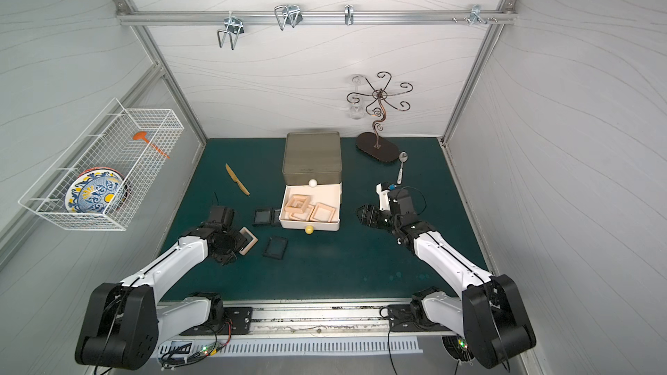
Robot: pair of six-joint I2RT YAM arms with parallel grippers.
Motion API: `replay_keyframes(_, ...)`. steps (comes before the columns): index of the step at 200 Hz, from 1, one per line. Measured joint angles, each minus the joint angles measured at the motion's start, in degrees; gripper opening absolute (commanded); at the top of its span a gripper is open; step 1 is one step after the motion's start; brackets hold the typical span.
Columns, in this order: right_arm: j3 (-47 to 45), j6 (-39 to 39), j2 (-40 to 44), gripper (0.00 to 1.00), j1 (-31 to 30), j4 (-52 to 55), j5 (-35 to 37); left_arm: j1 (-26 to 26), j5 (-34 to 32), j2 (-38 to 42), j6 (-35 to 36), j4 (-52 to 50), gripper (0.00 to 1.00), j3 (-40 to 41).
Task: Place the brooch boxes into the drawer by color
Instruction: Pick up the brooch box from the center of the board.
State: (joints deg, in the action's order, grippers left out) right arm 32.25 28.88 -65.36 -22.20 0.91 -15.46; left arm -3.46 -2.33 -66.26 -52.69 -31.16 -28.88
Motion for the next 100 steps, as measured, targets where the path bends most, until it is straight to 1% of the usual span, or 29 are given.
replay_keyframes(27,0.00,0.02,0.00,0.76,0.00,0.00,-0.02,0.02,-0.04,0.68,0.50,-2.03,0.00,-0.33)
replay_keyframes(48,0.00,0.04,0.00,0.76,0.00,0.00,-0.02,0.04,-0.44,3.80,1.79,-6.05,0.00,-2.34)
replay_keyframes(70,0.00,0.15,-0.02,0.75,0.00,-0.02,-0.04,0.04,-0.20,7.45,5.05,-9.31,0.00,-8.07)
replay_keyframes(100,0.02,0.31,-0.37,0.76,0.00,-0.02,-0.07,-0.48,2.29,9.31,10.43,-10.75,0.00,-17.62)
